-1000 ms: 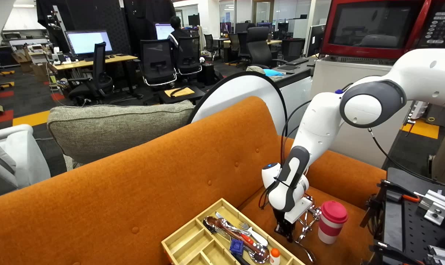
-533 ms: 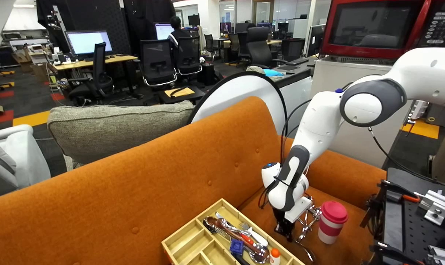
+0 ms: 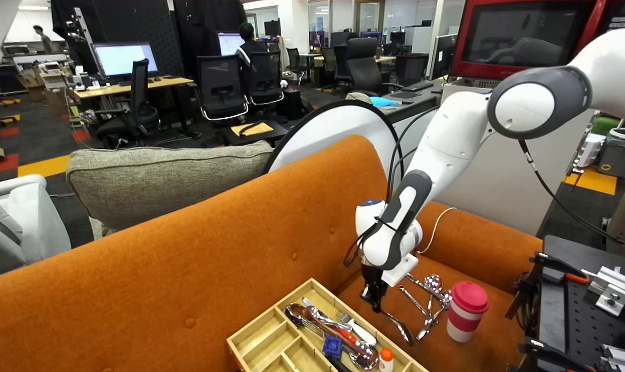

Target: Pick up the bottle and spoons and put them on the tray

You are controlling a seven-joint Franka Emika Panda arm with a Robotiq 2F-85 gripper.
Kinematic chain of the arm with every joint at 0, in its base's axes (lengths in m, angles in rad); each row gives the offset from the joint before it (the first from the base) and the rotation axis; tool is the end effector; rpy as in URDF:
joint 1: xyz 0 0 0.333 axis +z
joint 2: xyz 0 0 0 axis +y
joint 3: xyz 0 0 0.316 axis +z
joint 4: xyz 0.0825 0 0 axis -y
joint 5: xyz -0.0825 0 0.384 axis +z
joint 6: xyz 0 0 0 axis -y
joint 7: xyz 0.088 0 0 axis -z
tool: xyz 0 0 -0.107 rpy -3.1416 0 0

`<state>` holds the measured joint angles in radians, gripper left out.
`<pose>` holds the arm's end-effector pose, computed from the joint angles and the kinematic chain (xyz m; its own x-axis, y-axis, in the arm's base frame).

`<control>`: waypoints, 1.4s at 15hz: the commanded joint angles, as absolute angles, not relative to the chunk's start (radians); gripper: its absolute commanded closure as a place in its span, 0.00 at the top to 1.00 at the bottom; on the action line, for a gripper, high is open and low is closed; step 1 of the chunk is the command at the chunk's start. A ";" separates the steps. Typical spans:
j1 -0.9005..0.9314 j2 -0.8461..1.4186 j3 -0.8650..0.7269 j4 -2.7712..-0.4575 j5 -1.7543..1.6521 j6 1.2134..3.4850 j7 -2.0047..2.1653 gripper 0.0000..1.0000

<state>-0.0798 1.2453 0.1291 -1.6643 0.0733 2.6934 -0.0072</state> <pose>0.5601 0.0315 -0.1178 0.9734 -0.0698 -0.2181 -0.1020 -0.9849 -0.1401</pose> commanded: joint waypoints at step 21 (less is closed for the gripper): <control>-0.304 1.080 0.546 -1.887 -0.104 3.057 -0.411 0.01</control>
<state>-0.2645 1.0070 0.5041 -1.9394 -0.0691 3.0582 -0.3579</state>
